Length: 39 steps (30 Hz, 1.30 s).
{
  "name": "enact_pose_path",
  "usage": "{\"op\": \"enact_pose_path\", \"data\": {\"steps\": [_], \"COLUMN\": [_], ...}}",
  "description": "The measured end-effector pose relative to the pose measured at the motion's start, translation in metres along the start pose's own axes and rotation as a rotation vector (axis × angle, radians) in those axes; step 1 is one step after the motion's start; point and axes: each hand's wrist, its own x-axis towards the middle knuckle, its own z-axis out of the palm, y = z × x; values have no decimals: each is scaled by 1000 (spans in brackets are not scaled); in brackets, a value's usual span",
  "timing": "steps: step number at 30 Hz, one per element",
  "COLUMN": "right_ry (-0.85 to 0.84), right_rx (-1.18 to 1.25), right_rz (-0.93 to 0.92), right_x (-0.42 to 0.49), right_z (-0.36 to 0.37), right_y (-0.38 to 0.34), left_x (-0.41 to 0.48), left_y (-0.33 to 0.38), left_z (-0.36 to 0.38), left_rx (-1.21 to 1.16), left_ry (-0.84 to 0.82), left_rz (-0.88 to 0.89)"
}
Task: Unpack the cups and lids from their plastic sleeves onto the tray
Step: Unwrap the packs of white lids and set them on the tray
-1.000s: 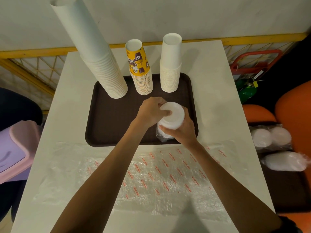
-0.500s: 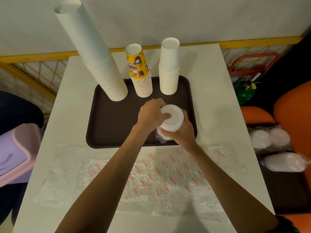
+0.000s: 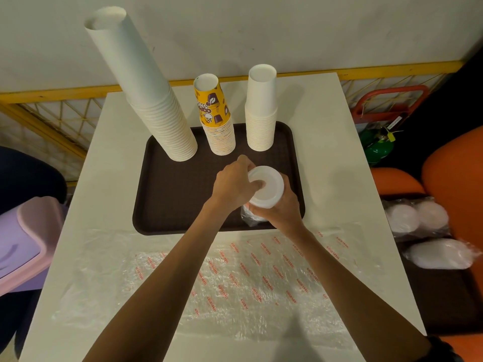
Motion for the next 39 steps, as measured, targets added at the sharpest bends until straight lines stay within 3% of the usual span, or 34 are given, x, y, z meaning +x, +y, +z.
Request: {"op": "enact_pose_path", "data": {"steps": [15, 27, 39], "right_ry": [82, -86, -150], "right_rx": [71, 19, -14], "right_rz": [-44, 40, 81], "right_x": [-5, 15, 21], "right_z": [3, -8, -13], "right_y": [-3, -5, -12], "left_x": [-1, 19, 31], "left_y": [-6, -1, 5], "left_z": [10, -4, -9], "left_rx": [-145, -71, -75], "left_ry": [64, -37, -89], "left_rz": [-25, -100, -198]}}
